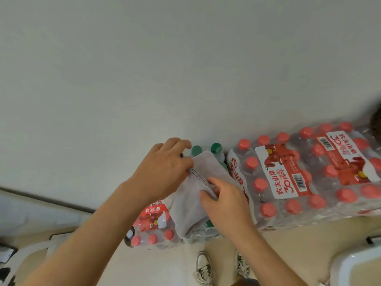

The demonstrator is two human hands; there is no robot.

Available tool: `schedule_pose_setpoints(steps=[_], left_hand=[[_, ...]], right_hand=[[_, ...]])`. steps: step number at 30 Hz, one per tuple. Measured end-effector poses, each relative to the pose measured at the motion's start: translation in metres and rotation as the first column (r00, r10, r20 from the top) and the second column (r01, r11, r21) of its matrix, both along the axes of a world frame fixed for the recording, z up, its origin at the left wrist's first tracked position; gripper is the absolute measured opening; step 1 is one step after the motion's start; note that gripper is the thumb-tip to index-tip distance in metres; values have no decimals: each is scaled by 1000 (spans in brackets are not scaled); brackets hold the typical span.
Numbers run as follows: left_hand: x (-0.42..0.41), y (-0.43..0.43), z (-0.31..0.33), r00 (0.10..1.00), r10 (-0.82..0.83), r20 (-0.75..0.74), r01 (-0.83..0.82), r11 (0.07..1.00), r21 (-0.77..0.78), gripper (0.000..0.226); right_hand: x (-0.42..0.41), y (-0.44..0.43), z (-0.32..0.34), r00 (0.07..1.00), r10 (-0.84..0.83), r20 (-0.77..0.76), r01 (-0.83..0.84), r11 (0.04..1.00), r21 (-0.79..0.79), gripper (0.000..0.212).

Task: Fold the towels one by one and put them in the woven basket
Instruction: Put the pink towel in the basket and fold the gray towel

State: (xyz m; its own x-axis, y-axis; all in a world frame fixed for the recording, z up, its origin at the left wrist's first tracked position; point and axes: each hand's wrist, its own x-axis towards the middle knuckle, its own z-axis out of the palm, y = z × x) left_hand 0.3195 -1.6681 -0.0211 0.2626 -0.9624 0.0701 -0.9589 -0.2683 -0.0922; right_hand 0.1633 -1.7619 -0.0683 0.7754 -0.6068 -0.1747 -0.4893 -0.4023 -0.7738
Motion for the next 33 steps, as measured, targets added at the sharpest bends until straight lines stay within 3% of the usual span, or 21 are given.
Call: schedule_pose_setpoints(steps=[2, 3, 5, 8, 14, 22, 28, 33], left_hand=[[11, -19, 1, 972, -59, -227, 97, 982, 160, 15], [15, -30, 0, 933, -9, -361, 114, 956, 269, 17], [19, -48, -7, 882, 79, -464, 138, 899, 416, 23], [21, -63, -19, 904, 69, -423, 132, 894, 427, 22], [22, -83, -23, 916, 48, -398, 134, 899, 418, 24], [16, -99, -27, 956, -22, -292, 163, 868, 470, 21], [16, -101, -32, 959, 0, -285, 137, 876, 462, 21], [13, -98, -39, 963, 17, -270, 97, 910, 404, 18]], right_hand=[[-4, -4, -7, 1000, -16, -12, 15, 993, -120, 16], [-5, -5, -9, 999, -31, -21, 28, 990, -136, 17], [-6, -7, -12, 997, -71, -4, 69, 981, -182, 14], [-4, -11, -18, 993, -112, 46, 120, 967, -225, 13], [-4, -24, -31, 976, -210, 58, 214, 974, -78, 12], [-5, -22, -40, 954, -271, 124, 278, 960, -35, 20], [-15, -21, -41, 977, -208, 50, 213, 936, -280, 14], [-16, -34, -41, 984, -179, 7, 168, 907, -387, 16]])
